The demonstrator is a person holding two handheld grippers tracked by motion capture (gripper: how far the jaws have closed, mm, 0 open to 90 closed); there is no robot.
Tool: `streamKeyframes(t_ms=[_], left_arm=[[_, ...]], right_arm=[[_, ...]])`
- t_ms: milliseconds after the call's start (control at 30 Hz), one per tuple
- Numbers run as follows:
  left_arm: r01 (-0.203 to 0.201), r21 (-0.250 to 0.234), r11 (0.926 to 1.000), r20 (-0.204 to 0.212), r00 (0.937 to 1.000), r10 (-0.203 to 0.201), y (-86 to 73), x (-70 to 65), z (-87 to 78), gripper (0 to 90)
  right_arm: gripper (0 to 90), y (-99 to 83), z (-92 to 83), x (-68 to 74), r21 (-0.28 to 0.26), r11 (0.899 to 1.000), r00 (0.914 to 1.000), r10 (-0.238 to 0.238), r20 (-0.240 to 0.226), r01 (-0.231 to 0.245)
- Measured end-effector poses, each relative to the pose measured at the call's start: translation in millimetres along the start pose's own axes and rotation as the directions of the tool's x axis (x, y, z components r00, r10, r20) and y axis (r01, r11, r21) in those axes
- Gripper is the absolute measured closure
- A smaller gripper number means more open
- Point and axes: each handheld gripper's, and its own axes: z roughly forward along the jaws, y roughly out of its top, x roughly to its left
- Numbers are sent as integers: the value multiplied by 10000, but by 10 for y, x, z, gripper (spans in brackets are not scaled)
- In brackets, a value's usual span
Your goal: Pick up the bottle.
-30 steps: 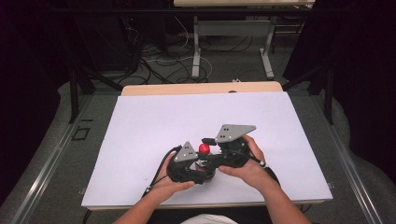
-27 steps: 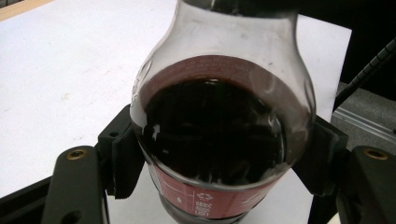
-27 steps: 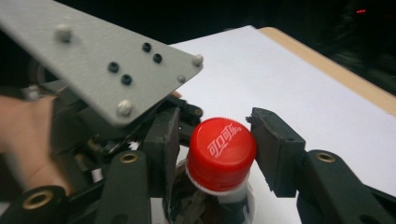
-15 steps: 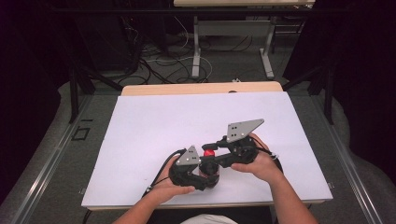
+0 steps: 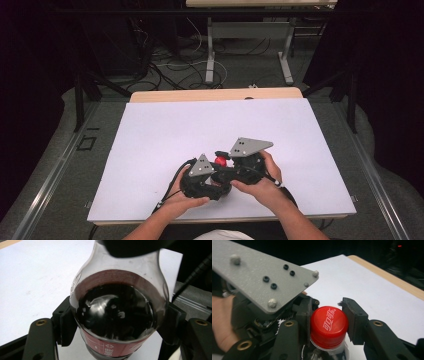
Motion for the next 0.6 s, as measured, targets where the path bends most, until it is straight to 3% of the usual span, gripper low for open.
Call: streamKeyframes(t_ms=[33, 67, 100, 133, 167, 200, 233, 267, 300, 333, 367, 400, 433, 467, 500, 533, 600], left_arm=[[1, -12, 10000, 134, 9999, -1, -3, -5, 2, 296], [-37, -44, 10000, 362, 9993, 39, -3, -7, 2, 297], [-156, -38, 9999, 566, 9983, 158, 3, -6, -3, 297], [-286, -28, 9996, 722, 9970, 288, 7, -21, -5, 297], [-329, -30, 9995, 876, 9956, 330, 11, -42, -2, 297], [-398, 2, 9992, 994, 9943, 396, 14, -56, 4, 297], [-476, 32, 9989, 1014, 9937, 470, 13, -73, 12, 297], [-443, -3, 9990, 940, 9946, 441, 10, -89, 25, 297], [-425, 17, 9991, 859, 9954, 422, 13, -89, 27, 297], [-377, 4, 9993, 810, 9960, 375, 12, -87, 23, 296], [-351, 7, 9994, 656, 9972, 350, 13, -84, 17, 296], [-406, 44, 9992, 435, 9982, 404, 17, -73, 9, 296], [-193, 1, 9998, 316, 9993, 193, 16, -73, 9, 296], [-169, 4, 9999, 179, 9997, 169, 20, -60, 4, 296], [-155, 30, 9999, 41, 9999, 155, 24, -47, -2, 296], [-73, -74, 9999, -167, 9998, 72, 23, -39, 3, 296], [168, -113, 9998, -389, 9991, -172, 25, -19, 4, 296]], right_arm=[[611, 0, 0, 0, 0, 10000, 10000, 0, 0, 0], [612, -7, -25, -117, 4, 10000, 9938, -56, -1108, 57], [612, -7, -25, -117, 4, 10000, 9938, -56, -1108, 57], [611, -36, -56, -237, -296, 9982, 9690, -573, -2401, 517], [611, -36, -56, -237, -296, 9982, 9690, -573, -2401, 517], [609, -97, -70, -359, -725, 9945, 9274, -968, -3612, 756], [609, -97, -70, -359, -725, 9945, 9274, -968, -3612, 756], [607, -122, -76, -398, -876, 9919, 9115, -1196, -3936, 923], [544, -137, -87, -414, -785, 9947, 9175, -913, -3872, 659], [544, -137, -87, -414, -785, 9947, 9175, -913, -3872, 659], [474, -129, -93, -402, -792, 9955, 9339, -772, -3490, 527], [456, -88, -124, -361, -756, 9963, 9609, -592, -2707, 401], [456, -88, -124, -361, -756, 9963, 9609, -592, -2707, 401], [437, -35, -150, -273, -648, 9972, 9809, -496, -1882, 380], [439, -5, -159, -232, -557, 9978, 9873, -434, -1526, 353], [439, -5, -159, -232, -557, 9978, 9873, -434, -1526, 353], [464, 56, -162, -158, -341, 9988, 9962, -382, -787, 356]])
